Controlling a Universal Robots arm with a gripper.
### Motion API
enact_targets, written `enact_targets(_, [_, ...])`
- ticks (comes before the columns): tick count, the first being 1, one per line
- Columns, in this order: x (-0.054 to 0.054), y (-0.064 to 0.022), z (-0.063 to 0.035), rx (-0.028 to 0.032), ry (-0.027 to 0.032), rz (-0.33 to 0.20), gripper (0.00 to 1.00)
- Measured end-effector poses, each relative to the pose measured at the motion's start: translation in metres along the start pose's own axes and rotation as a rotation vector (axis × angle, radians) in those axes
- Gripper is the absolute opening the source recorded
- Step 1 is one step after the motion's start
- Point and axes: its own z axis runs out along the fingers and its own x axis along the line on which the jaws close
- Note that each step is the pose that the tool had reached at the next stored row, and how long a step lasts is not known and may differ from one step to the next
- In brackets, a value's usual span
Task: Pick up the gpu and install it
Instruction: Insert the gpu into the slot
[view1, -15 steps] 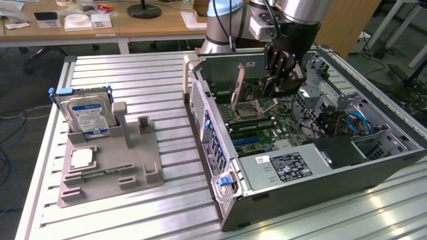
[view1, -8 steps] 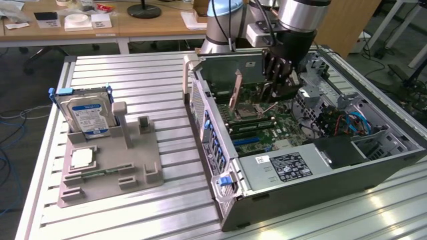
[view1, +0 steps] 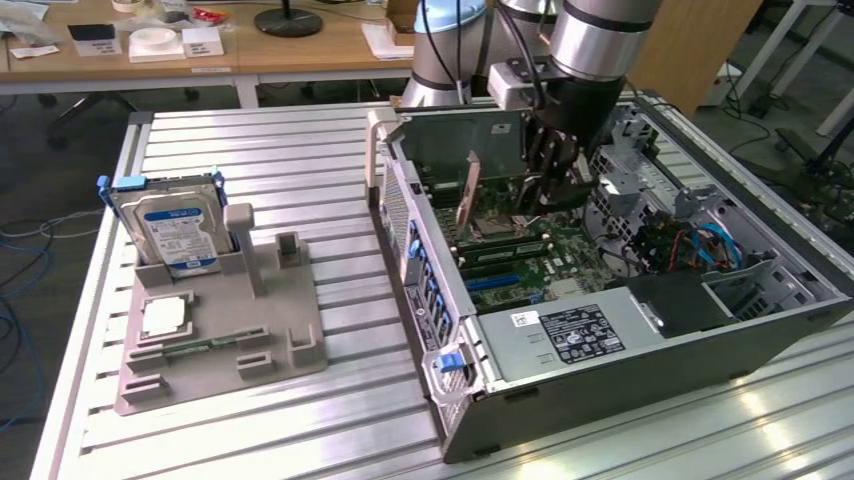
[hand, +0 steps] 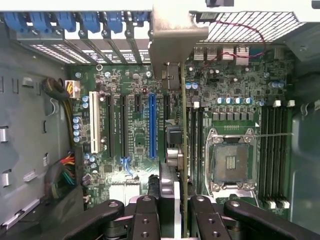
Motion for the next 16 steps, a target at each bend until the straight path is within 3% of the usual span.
enact_targets(5, [0.002,0.0009,0.0048,-0.0001,0.0001,0.0,0.28])
enact_targets(16, [0.002,0.001,0.0054,-0.0001,0.0001,0.0,0.28])
